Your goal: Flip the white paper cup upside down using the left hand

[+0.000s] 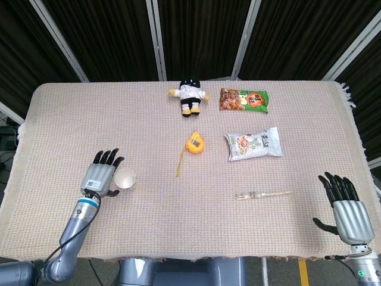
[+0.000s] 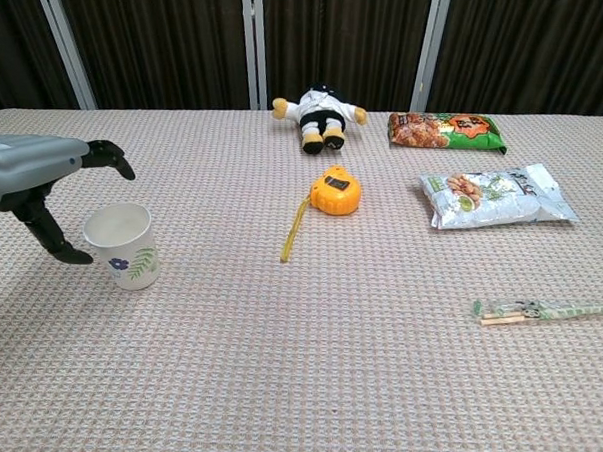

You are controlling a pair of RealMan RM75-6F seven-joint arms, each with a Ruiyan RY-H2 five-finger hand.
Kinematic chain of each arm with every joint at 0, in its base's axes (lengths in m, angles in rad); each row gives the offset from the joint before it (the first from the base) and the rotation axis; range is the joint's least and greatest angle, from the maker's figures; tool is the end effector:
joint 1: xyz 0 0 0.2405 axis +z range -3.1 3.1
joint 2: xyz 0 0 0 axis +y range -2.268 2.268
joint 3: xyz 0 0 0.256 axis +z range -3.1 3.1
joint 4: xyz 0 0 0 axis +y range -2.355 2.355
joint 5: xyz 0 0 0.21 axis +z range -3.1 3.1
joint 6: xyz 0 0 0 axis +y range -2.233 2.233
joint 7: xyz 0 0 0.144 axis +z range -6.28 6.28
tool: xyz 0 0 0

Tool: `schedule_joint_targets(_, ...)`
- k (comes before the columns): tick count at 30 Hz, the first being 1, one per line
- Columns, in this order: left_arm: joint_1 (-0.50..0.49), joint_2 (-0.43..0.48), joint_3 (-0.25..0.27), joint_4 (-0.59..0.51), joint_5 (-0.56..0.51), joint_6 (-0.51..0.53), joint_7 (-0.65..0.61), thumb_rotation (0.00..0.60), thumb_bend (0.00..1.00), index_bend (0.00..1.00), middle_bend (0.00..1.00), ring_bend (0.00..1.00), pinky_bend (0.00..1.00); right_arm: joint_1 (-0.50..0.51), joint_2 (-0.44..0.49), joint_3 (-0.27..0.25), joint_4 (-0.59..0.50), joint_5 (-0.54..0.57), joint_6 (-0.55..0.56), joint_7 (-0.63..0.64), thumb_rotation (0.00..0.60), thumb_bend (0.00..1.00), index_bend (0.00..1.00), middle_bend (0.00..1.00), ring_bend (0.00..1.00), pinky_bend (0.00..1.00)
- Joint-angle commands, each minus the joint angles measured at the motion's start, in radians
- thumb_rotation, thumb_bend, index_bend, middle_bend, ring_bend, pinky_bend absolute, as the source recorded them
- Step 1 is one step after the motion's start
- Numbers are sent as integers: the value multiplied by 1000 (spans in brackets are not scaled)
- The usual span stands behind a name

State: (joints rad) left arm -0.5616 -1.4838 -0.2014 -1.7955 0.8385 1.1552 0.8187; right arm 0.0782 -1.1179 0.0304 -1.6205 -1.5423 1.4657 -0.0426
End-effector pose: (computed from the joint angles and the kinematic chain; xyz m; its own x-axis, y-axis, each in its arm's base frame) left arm -0.1756 0.2903 0.0102 0.5256 0.3090 0.7926 0.8496 -0.1428 -0.5077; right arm -0.3076 -0.1745 0.1511 0.4321 -0.0421 0.9009 -0.9015 -0.0468 0.4302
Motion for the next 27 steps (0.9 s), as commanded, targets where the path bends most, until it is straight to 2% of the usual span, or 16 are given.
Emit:
schedule_joint_targets(1, -21, -28, 4, 12, -19, 11, 19, 600, 90, 165, 0, 0, 0, 0, 1, -1, 1, 0, -2, 1, 600, 57, 0, 0, 0, 0)
schedule_joint_targets(6, -45, -65, 9, 33, -43, 24, 35, 600, 108, 231, 0, 0, 0, 1, 3, -4, -2, -4, -4, 6, 600, 58, 0, 0, 0, 0)
schedule_joint_targets(11, -57, -93, 13, 49, -47, 39, 26, 600, 182, 388, 0, 0, 0, 1, 5, -3, -3, -3, -4, 9, 600, 57, 0, 0, 0, 0)
schedule_joint_targets(17, -52, -95, 17, 36, -39, 41, -30, 600, 188, 407, 0, 0, 0, 0, 6, -2, -2, -2, -2, 13, 600, 56, 0, 0, 0, 0)
schedule_joint_targets(20, -40, -97, 6, 20, 3, 41, -111, 600, 188, 406, 0, 0, 0, 0, 6, -2, -2, -1, -3, 11, 600, 57, 0, 0, 0, 0)
schedule_joint_targets(27, 9, -125, -8, 26, 160, 19, -420, 600, 189, 405, 0, 0, 0, 1, 4, -2, -3, 0, -5, 7, 600, 57, 0, 0, 0, 0)
